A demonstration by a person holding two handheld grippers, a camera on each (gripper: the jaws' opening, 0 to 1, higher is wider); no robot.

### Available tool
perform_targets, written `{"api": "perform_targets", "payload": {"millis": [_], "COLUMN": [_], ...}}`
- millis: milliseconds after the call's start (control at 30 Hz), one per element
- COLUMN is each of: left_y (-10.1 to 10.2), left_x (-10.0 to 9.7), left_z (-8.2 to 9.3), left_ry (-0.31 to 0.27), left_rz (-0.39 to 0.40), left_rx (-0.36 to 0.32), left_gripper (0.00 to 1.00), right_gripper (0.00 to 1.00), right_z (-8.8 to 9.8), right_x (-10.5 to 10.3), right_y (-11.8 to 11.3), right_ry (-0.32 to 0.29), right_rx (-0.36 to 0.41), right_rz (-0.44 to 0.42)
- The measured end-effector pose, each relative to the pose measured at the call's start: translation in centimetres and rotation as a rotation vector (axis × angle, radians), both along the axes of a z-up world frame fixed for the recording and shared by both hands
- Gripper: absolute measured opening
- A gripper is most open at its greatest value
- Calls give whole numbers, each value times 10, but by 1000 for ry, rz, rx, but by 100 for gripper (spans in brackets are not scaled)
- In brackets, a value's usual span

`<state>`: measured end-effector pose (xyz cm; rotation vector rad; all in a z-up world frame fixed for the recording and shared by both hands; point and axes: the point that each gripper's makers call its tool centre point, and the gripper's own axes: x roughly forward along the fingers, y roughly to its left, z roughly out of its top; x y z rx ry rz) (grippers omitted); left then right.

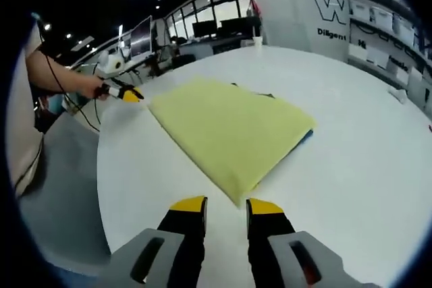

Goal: Fold the garment on the visible template until the final outline fits inside the template.

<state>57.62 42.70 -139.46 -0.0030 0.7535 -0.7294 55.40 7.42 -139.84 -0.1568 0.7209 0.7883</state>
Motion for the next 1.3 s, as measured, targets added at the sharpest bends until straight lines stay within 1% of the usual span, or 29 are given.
{"api": "perform_targets", "payload": {"millis": [33,100,167,200,233,300,400,467,567,600,667,700,767,833,900,967,1033,1100,1233,1300], "left_y": [-1,-2,-2,-2,-1,-1,-1,-2,-1,-2,-1,-1,0,2,5,7,8,7,3,1], "left_x": [-3,-8,-14,-16,-21,-28,-41,-50,-62,-67,-76,-78,-86,-93,-98,-100,-101,-101,-107,-110], "left_z": [3,10,17,20,25,32,40,44,46,46,46,46,46,48,52,56,62,69,77,77], "left_ry": [-8,-41,-68,-81,-98,-112,-132,-146,-155,-154,-160,-161,-169,-182,-198,-209,-214,-228,-244,-243], "left_rz": [4,17,28,31,39,53,60,68,79,81,87,88,96,102,94,100,110,120,125,132], "left_rx": [-2,3,-3,-3,0,-11,-3,1,2,6,23,25,36,46,79,75,69,58,50,44], "left_gripper": [27,36,44,47,50,57,65,72,78,80,85,87,91,94,96,99,99,99,99,99], "right_gripper": [22,27,33,36,39,44,55,60,67,71,75,77,82,87,91,95,98,99,99,99], "right_z": [3,12,16,20,23,27,39,43,46,46,49,51,53,57,61,62,66,70,74,76], "right_x": [-1,-4,-7,-9,-11,-17,-25,-35,-46,-49,-58,-63,-70,-78,-85,-91,-96,-102,-112,-118], "right_y": [2,8,11,13,15,17,24,27,31,32,36,38,42,47,53,57,62,66,72,75], "right_ry": [-15,-48,-65,-87,-95,-106,-138,-151,-163,-160,-169,-176,-167,-173,-182,-183,-191,-197,-199,-203], "right_rx": [-5,0,-4,-1,0,7,47,39,46,50,55,55,68,79,86,86,99,96,106,106], "right_rz": [-2,-6,-16,-28,-34,-55,-97,-104,-124,-132,-144,-154,-176,-191,-196,-195,-204,-206,-218,-219]}}
